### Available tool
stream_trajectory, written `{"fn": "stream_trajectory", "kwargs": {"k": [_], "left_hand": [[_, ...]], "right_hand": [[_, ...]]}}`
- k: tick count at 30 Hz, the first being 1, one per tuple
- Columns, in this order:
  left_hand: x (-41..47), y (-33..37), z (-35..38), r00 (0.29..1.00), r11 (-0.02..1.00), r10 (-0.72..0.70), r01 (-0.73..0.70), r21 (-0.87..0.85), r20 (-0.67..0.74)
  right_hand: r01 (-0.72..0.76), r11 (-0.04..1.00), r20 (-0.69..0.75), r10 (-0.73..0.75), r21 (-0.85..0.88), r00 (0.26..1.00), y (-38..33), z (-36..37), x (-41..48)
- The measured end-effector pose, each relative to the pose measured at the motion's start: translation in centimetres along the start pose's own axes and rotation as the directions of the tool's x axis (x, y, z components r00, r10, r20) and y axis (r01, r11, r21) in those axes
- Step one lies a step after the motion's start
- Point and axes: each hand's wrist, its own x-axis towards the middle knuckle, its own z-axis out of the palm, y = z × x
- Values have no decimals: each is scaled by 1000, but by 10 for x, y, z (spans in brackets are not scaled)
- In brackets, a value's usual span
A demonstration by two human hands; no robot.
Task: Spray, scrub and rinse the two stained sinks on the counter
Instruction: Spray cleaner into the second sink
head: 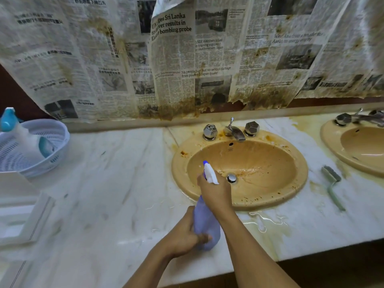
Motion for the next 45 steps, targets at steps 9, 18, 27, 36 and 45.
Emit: {"fn": "stream_trajectory", "kwargs": {"k": [9, 18, 27, 36, 45], "left_hand": [[8, -5, -10, 1000, 1000, -8, 8, -25, 1], [14, 3, -29, 999, 997, -41, 42, -66, 8], [9, -5, -34, 994, 995, -98, 95, -43, -49], [8, 18, -22, 995, 997, -79, 80, 2, -67], [60, 71, 6, 999, 1000, -10, 10, -14, -41]], "right_hand": [[-125, 989, -87, 131, 74, 988, 1, 12, 17], [-142, 987, 132, 132, 74, 982, -9, 13, 42], [-170, 984, 265, 150, 52, 952, -2, 28, 49], [-215, 969, 171, 193, 120, 966, 9, 14, 56], [-115, 981, 130, 95, 155, 987, -3, -51, 106]]}}
